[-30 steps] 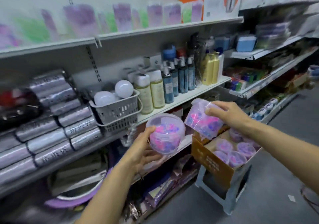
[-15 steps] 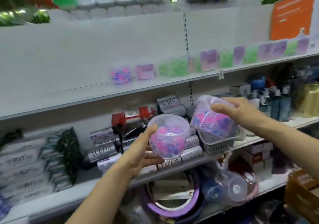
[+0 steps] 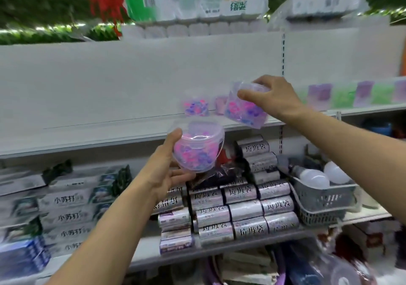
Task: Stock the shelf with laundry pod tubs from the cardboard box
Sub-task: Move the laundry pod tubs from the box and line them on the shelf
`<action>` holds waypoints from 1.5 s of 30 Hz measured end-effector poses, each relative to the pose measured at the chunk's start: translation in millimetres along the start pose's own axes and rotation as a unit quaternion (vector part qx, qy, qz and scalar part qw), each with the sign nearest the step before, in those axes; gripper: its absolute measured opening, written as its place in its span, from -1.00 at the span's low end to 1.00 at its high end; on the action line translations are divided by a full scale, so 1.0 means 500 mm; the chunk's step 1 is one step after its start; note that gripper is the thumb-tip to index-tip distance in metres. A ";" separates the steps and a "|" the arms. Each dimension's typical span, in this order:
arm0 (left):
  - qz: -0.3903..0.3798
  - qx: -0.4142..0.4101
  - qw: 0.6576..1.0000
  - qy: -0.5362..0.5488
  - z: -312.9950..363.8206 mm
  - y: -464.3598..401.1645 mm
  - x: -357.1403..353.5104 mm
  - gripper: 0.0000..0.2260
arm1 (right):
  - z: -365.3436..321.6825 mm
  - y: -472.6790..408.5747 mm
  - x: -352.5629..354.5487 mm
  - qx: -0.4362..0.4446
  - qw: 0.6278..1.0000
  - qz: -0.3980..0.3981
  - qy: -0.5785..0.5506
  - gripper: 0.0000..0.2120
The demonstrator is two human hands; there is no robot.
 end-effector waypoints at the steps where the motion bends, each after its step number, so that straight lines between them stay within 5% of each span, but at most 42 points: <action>1: 0.004 0.000 1.000 0.009 0.005 -0.004 -0.002 -0.76 | 0.007 -0.025 -0.010 -0.001 0.999 0.013 0.035 -0.50; 4: 0.007 0.006 1.000 0.026 0.011 -0.016 -0.014 -0.75 | 0.038 -0.076 -0.042 -0.013 0.984 0.007 0.180 -0.31; 8: 0.018 0.007 0.999 0.043 0.011 -0.029 -0.024 -0.72 | 0.064 -0.112 -0.065 -0.002 0.946 -0.103 0.306 -0.29; 16: 0.044 0.005 0.998 0.047 0.003 -0.043 -0.009 -0.43 | 0.085 -0.153 0.022 0.045 0.961 -0.223 0.159 -0.72; 27: 0.079 0.023 0.995 0.047 0.016 -0.057 -0.020 -0.37 | 0.104 -0.191 -0.029 0.119 0.925 -0.141 0.331 -0.69; 45: 0.091 0.026 0.993 -0.069 0.154 -0.215 0.003 -0.53 | 0.126 -0.183 -0.032 0.089 0.942 -0.144 0.291 -0.63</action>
Point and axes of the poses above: each hand's wrist, its own y-axis away from the middle knuckle, its own x-axis out of the back of the hand, z = x × y, the point moved 3 cm from there along -y, towards the middle knuckle, and after that the axes turned 15 degrees about -y, right-handed, at the moved point
